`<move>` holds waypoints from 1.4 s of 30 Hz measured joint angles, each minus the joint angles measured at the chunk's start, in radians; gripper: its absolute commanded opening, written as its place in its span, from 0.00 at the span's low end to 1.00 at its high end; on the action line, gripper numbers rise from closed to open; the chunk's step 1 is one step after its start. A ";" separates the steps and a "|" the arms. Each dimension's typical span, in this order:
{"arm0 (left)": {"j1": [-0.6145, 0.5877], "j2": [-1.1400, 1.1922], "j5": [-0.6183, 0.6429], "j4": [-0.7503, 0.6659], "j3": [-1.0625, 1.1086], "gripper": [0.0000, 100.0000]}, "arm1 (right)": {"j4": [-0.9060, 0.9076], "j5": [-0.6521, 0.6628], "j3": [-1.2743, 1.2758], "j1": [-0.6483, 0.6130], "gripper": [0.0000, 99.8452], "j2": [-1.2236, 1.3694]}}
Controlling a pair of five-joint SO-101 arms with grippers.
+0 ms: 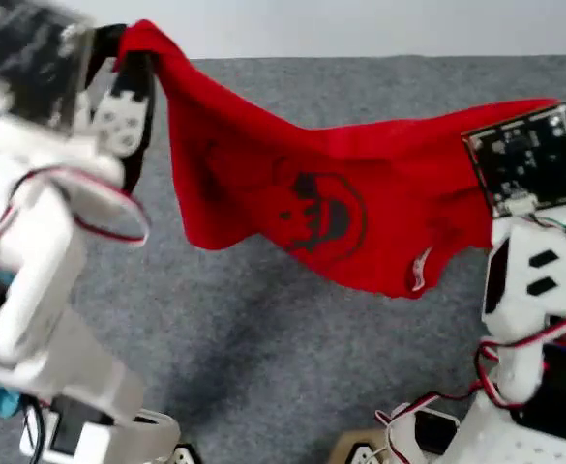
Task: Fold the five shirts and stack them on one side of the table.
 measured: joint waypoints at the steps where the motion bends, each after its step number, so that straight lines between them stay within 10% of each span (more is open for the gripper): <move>1: 0.000 -0.015 0.000 0.000 0.000 0.00 | 0.000 0.000 -0.021 0.000 0.01 0.000; 17: -0.008 -0.537 -0.204 0.000 0.812 0.00 | 0.126 0.014 -0.074 -0.061 0.01 -0.012; 31: -0.313 -0.838 -0.420 0.000 1.631 0.01 | 0.164 0.040 0.341 -0.155 0.01 -0.008; 42: -0.433 -0.841 -0.516 0.000 1.740 0.20 | -0.034 0.044 0.566 -0.140 0.01 -0.008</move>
